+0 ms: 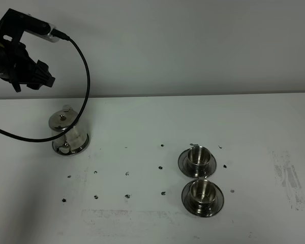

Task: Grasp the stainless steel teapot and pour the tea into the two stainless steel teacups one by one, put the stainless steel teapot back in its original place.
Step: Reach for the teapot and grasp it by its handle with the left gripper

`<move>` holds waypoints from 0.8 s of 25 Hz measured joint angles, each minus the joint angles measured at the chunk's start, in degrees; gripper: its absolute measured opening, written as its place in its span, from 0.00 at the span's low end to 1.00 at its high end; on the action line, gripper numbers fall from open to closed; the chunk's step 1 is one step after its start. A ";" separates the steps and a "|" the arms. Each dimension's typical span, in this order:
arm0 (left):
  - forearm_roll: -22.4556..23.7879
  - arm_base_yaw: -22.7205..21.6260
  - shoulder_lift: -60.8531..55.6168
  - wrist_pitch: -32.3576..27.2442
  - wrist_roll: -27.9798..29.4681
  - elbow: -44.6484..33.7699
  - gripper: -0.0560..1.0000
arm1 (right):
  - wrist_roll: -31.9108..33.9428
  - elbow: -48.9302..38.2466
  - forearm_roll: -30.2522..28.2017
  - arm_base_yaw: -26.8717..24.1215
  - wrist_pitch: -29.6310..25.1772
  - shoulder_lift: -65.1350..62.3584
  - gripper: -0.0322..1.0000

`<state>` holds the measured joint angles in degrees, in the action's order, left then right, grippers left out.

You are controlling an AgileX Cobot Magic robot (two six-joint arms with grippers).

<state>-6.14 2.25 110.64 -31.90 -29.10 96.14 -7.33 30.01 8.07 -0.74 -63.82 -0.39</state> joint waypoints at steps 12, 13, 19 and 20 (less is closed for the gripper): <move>0.00 0.00 -0.02 -0.94 2.97 0.00 0.64 | 0.00 0.00 0.60 -0.04 0.00 0.00 0.37; 0.00 0.00 -0.07 -1.22 3.49 0.00 0.64 | 0.00 0.00 0.65 -0.04 0.00 0.00 0.37; -1.67 -1.13 0.09 -2.46 8.85 0.28 0.64 | -0.05 0.00 0.65 -0.04 0.00 0.00 0.37; -1.67 -1.51 0.51 -2.41 9.88 0.52 0.64 | -0.05 0.00 0.65 -0.04 0.00 0.00 0.37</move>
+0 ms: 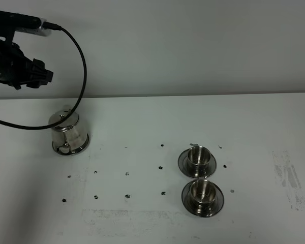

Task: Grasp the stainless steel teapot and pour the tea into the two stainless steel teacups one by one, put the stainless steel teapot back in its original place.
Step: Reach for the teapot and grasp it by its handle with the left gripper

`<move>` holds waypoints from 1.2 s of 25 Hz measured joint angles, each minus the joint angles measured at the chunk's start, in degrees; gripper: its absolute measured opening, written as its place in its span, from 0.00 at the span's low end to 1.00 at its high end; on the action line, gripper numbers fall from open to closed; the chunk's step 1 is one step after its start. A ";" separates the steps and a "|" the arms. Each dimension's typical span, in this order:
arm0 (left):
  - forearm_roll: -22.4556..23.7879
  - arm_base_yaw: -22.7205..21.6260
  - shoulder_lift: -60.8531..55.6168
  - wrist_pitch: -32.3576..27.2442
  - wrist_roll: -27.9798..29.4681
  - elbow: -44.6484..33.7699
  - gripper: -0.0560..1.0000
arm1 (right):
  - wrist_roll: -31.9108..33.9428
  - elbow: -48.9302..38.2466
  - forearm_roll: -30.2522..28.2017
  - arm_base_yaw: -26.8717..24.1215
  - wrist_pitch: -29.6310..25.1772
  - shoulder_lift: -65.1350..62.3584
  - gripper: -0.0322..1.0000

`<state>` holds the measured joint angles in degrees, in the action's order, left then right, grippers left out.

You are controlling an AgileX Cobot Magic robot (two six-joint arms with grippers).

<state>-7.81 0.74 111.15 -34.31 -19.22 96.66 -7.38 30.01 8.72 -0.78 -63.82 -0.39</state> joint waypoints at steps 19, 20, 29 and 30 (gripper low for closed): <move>-1.28 4.20 24.74 -8.96 8.18 24.85 0.64 | 0.00 0.00 0.06 0.00 0.00 0.00 0.37; -1.23 4.20 25.14 -8.96 8.23 24.85 0.64 | 0.00 0.00 0.06 0.00 0.00 0.00 0.37; 3.87 3.97 26.75 -10.33 8.23 24.90 0.64 | 0.00 0.00 0.06 0.00 0.00 0.00 0.37; 4.16 3.95 26.75 -10.33 8.18 24.90 0.64 | 0.00 0.00 0.06 0.00 0.00 0.00 0.37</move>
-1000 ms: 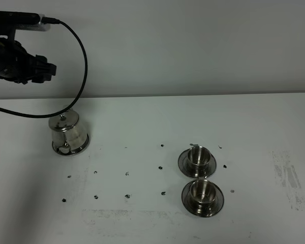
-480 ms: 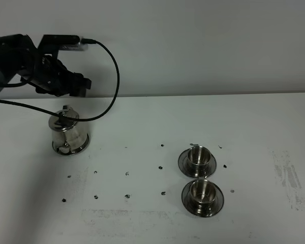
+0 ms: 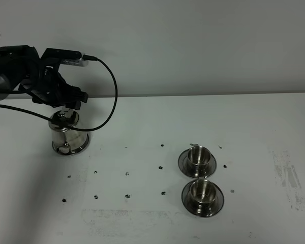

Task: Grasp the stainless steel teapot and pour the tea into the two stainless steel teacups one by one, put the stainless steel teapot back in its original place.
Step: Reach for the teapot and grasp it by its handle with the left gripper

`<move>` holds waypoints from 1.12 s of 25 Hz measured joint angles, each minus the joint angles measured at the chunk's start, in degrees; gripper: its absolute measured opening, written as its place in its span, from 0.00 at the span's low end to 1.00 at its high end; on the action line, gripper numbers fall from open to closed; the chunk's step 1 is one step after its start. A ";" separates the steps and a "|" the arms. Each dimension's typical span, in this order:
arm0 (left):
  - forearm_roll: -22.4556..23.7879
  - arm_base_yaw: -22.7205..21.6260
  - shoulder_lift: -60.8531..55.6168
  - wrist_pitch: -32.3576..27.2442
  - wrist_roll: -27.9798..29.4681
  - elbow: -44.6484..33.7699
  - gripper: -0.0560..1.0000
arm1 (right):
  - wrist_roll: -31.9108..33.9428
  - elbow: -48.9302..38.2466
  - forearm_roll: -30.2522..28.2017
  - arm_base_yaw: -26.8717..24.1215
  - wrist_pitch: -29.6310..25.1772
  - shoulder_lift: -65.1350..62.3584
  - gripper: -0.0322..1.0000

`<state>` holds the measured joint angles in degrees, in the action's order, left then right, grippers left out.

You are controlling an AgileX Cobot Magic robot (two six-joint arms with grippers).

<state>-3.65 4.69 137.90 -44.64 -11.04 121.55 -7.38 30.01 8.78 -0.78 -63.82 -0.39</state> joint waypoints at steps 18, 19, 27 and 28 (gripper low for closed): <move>3.31 -1.13 0.01 1.34 -5.79 0.02 0.64 | 0.00 0.00 0.00 0.00 0.00 0.00 0.37; 3.65 -1.13 0.01 1.41 -6.18 0.08 0.64 | 0.00 0.00 0.00 0.00 0.00 0.00 0.37; 4.80 -1.13 0.01 1.72 -11.26 0.28 0.64 | -0.07 0.00 0.00 0.00 0.00 0.00 0.37; 4.80 -1.13 0.01 1.72 -12.14 0.28 0.64 | -0.07 0.00 0.00 0.00 0.00 0.00 0.37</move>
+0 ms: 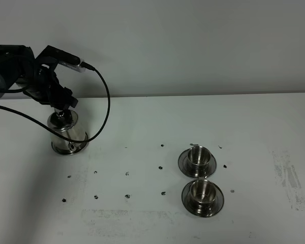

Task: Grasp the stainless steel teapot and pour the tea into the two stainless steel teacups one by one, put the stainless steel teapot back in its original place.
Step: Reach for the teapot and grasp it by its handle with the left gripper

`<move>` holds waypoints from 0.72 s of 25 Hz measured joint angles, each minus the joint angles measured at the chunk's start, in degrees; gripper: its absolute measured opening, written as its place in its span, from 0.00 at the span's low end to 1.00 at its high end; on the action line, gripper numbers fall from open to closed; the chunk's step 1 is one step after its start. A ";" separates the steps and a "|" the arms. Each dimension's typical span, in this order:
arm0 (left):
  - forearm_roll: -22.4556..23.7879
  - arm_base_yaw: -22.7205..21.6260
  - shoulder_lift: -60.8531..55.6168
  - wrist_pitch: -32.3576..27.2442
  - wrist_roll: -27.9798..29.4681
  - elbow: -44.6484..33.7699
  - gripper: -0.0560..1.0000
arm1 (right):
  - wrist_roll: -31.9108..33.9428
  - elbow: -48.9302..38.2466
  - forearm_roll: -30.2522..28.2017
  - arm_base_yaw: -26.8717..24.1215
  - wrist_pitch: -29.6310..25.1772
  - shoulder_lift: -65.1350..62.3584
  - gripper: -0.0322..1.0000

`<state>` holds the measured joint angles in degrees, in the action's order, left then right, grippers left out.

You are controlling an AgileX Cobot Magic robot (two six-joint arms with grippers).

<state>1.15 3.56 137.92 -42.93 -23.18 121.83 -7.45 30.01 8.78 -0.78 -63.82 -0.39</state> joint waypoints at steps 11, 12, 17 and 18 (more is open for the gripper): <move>3.02 -0.59 -0.66 -2.58 -2.98 0.27 0.64 | 0.11 0.00 0.00 0.00 0.00 0.00 0.37; 3.02 -0.79 -0.83 -2.78 -2.98 0.27 0.64 | 0.11 0.00 0.00 0.00 0.00 0.00 0.37; 3.22 -1.38 -1.14 -4.95 -2.99 0.27 0.64 | 0.11 0.00 0.00 0.00 0.00 0.00 0.37; 3.27 -1.56 -1.33 -5.42 -3.05 0.27 0.64 | 0.11 0.00 0.00 0.00 0.00 0.00 0.37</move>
<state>4.42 2.00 136.58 -48.35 -26.23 122.11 -7.34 30.01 8.78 -0.78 -63.82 -0.39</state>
